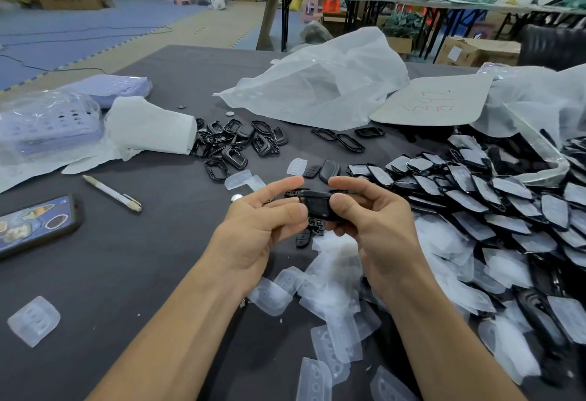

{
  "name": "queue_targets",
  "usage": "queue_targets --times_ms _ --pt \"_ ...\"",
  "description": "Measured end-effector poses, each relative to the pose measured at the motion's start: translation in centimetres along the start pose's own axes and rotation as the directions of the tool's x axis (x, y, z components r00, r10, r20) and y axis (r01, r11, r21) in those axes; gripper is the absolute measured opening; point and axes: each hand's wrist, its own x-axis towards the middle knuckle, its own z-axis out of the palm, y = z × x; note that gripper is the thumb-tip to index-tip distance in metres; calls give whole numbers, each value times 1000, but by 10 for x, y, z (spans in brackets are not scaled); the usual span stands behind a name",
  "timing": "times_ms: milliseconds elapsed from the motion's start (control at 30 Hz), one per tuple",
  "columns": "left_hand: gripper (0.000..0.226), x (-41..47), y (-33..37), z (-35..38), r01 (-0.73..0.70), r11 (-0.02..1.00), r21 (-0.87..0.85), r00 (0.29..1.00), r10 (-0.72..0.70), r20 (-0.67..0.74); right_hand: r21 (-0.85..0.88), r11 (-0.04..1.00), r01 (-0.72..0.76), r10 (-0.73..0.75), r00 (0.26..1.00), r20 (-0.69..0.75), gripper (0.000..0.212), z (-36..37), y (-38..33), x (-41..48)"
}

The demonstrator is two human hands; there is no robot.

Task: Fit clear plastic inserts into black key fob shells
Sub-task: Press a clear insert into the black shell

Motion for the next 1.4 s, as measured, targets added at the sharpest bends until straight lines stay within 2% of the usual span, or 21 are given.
queue_targets --times_ms 167,367,533,667,833,1067,1400 --pt "58 1 0 -1 -4 998 -63 1000 4 -9 42 998 -39 38 999 17 20 1 -1 0" --pt "44 1 -1 -1 19 996 -82 1000 -19 -3 52 997 -59 59 998 9 20 1 -3 -1" --pt "55 -1 -2 2 -46 999 -29 999 45 -21 68 994 -81 81 997 3 16 1 -4 -2" --pt "55 -1 -1 2 -50 999 -8 999 50 -16 95 990 -106 100 993 67 19 3 -6 -2" --pt "36 -2 1 2 -7 1000 18 1000 7 -9 59 996 -67 63 996 67 27 4 -7 -3" --pt "51 -2 2 1 -21 1000 10 999 21 -25 16 997 -73 72 996 53 24 5 -8 -5" --pt "52 -2 1 2 -4 1000 -12 999 3 -46 16 993 -115 114 993 34 21 7 -9 -5"
